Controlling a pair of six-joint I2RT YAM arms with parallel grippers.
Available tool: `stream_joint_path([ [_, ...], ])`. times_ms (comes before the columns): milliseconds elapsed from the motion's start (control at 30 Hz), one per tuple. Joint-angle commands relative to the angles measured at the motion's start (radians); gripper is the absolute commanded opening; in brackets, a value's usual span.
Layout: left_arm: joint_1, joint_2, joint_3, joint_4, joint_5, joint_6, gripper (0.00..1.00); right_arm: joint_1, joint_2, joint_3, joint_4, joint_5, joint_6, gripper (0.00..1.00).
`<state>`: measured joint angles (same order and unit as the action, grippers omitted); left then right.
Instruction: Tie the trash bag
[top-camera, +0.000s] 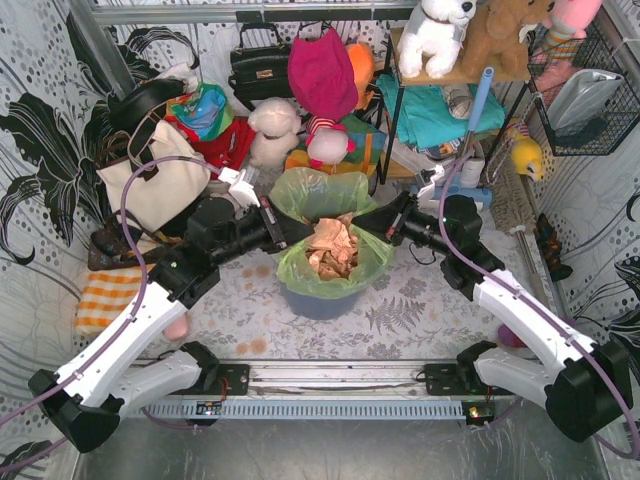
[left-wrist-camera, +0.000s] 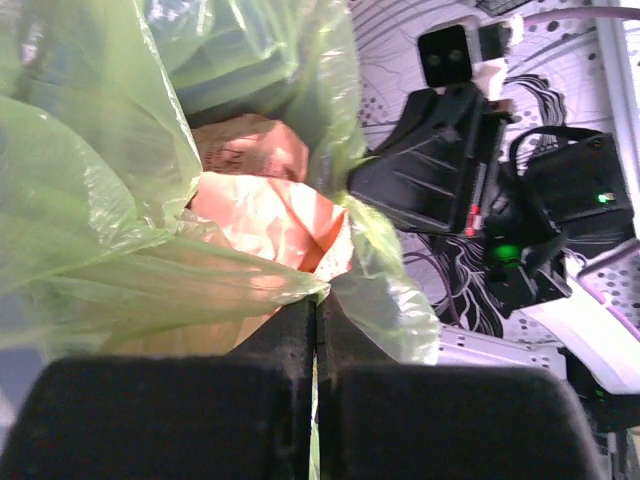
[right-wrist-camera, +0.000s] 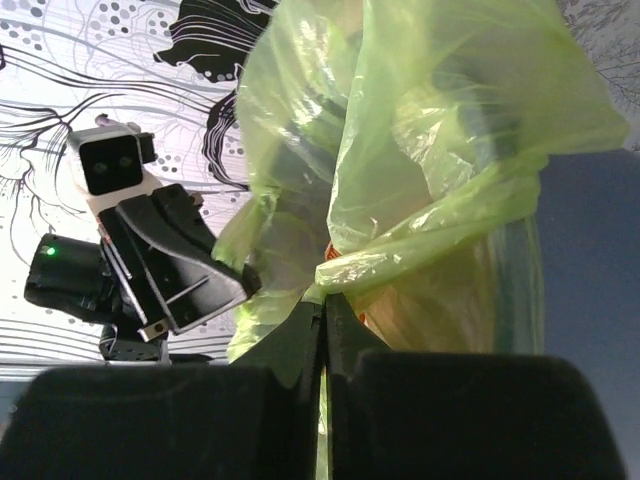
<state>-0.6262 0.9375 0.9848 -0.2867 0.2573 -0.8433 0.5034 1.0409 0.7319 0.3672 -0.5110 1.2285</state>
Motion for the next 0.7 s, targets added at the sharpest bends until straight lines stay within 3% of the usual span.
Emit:
stream_joint_path([
  [0,-0.010,0.015,0.021,0.244,0.140,-0.055,0.00,0.058,0.029,0.056,0.060,-0.014,-0.014,0.00],
  [200,-0.009,-0.009,0.096,0.052,0.005,0.028,0.00,0.062,0.004,0.097,0.038,0.009,-0.019,0.00],
  [400,-0.009,-0.045,0.134,-0.138,-0.183,0.092,0.00,0.062,-0.064,0.192,-0.148,0.077,-0.103,0.00],
  [667,-0.009,-0.105,0.080,-0.183,-0.258,0.098,0.00,0.061,-0.156,0.265,-0.416,0.234,-0.224,0.00],
])
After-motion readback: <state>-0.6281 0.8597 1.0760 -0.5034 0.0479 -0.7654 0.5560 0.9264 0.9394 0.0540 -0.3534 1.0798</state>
